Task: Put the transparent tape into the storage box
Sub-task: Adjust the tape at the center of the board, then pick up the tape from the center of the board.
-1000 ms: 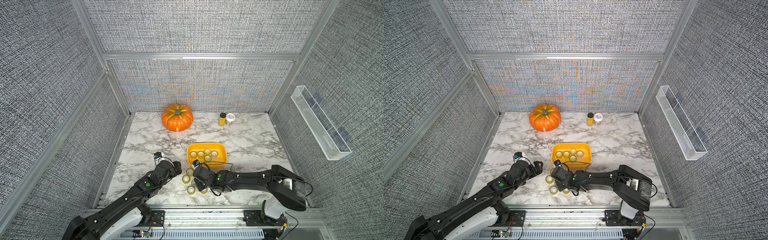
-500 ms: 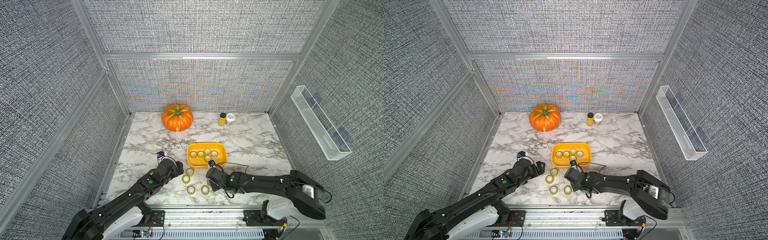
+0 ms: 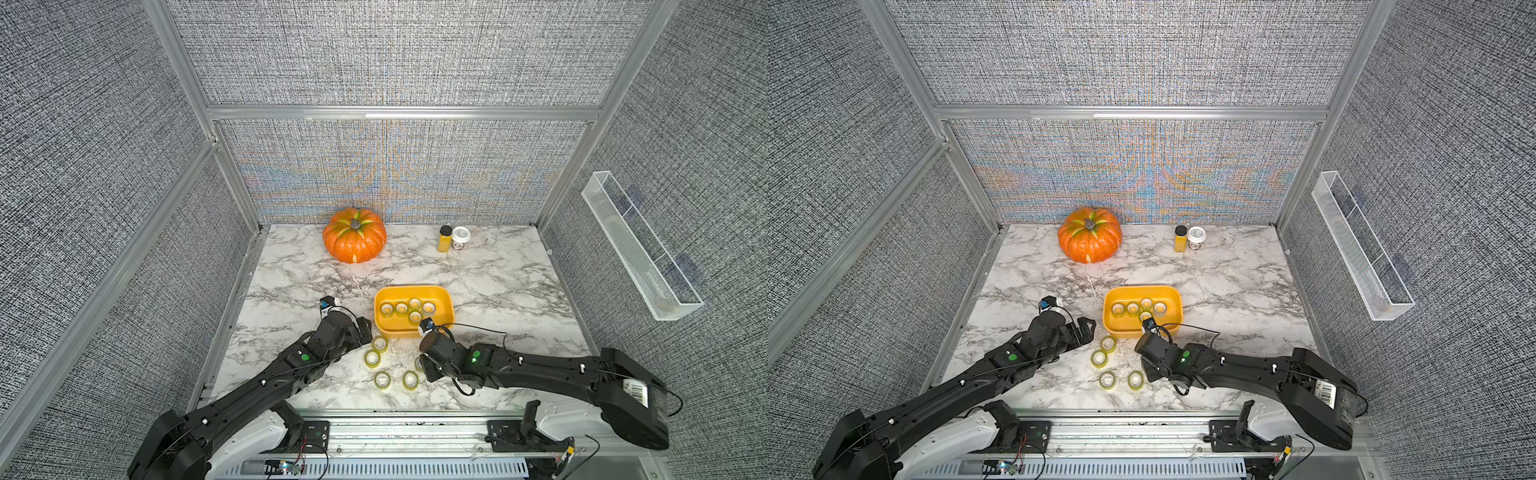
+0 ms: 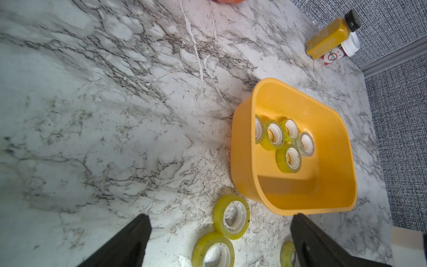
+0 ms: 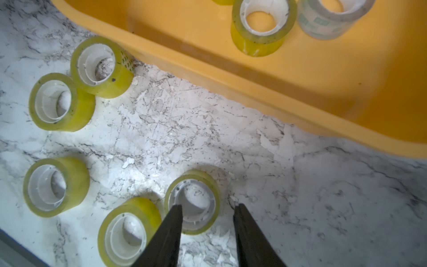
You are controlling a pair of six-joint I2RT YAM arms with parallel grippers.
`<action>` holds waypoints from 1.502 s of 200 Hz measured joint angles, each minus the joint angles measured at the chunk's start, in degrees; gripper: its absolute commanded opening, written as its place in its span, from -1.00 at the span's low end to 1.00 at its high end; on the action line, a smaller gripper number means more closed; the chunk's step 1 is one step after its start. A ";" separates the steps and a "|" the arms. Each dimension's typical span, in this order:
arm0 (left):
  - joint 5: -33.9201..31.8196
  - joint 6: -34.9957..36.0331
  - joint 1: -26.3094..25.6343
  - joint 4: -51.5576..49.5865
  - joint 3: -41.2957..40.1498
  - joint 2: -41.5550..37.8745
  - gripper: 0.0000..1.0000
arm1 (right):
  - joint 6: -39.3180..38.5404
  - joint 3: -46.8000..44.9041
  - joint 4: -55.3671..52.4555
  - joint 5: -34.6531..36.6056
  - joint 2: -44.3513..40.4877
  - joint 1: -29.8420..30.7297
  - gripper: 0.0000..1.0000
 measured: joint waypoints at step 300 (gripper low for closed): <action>-5.16 0.85 0.00 -2.12 0.20 -4.76 0.99 | -3.37 10.97 -6.82 2.60 -11.43 -2.32 -0.86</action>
